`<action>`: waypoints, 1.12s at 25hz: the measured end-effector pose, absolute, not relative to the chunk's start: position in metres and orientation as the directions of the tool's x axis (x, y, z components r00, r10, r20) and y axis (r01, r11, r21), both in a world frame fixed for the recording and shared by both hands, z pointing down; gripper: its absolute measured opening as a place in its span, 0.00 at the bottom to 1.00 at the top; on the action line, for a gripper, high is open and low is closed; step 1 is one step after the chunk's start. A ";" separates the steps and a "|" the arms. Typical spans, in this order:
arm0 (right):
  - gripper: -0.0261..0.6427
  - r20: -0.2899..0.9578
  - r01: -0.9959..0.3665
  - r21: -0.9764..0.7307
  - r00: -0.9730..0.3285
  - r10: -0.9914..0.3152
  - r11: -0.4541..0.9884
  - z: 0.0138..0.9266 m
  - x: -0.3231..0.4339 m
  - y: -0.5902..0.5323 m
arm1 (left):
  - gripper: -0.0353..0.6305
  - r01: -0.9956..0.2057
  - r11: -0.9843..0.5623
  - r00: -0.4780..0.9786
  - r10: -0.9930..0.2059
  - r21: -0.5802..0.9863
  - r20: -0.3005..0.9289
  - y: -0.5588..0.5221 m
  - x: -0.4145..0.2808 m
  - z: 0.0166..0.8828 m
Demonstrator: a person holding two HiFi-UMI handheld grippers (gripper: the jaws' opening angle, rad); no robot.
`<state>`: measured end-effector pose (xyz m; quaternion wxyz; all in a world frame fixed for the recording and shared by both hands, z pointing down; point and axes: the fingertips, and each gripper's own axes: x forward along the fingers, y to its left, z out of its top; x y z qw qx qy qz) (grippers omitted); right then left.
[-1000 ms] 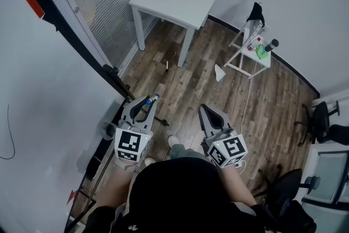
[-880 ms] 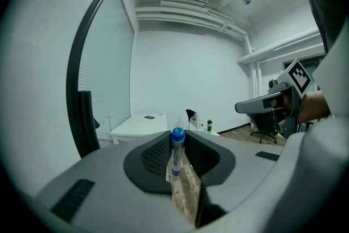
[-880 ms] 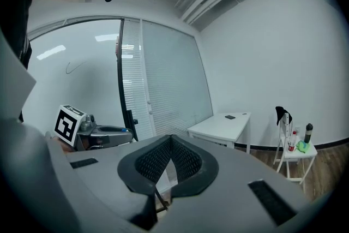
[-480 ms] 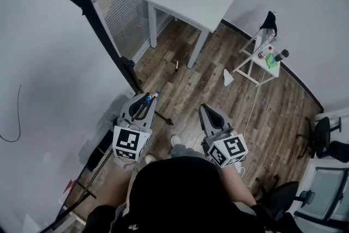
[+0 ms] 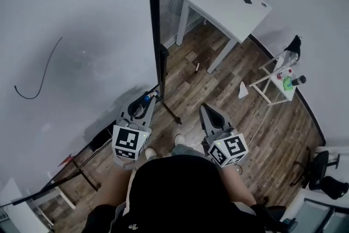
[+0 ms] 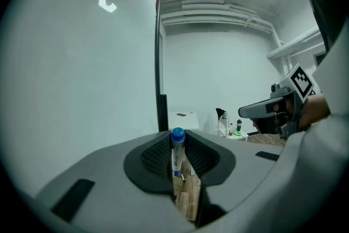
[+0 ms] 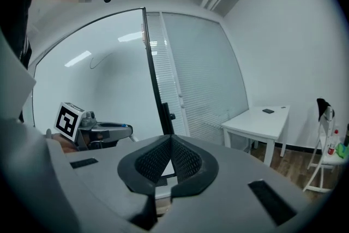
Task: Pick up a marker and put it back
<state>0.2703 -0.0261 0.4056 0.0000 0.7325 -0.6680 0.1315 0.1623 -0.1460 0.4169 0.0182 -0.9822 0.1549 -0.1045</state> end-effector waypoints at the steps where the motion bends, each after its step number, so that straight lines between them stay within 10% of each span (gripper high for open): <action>1: 0.08 0.195 -0.981 -0.177 0.051 -0.980 -0.086 0.406 0.264 -0.032 | 0.18 -0.324 -0.944 0.922 -0.330 -0.065 0.201 -0.150 0.153 0.419; 28: 0.08 0.294 -0.961 -0.194 -0.250 -0.923 0.198 0.440 0.190 -0.102 | 0.18 -0.603 -0.797 0.778 -0.577 0.036 0.249 -0.181 0.045 0.465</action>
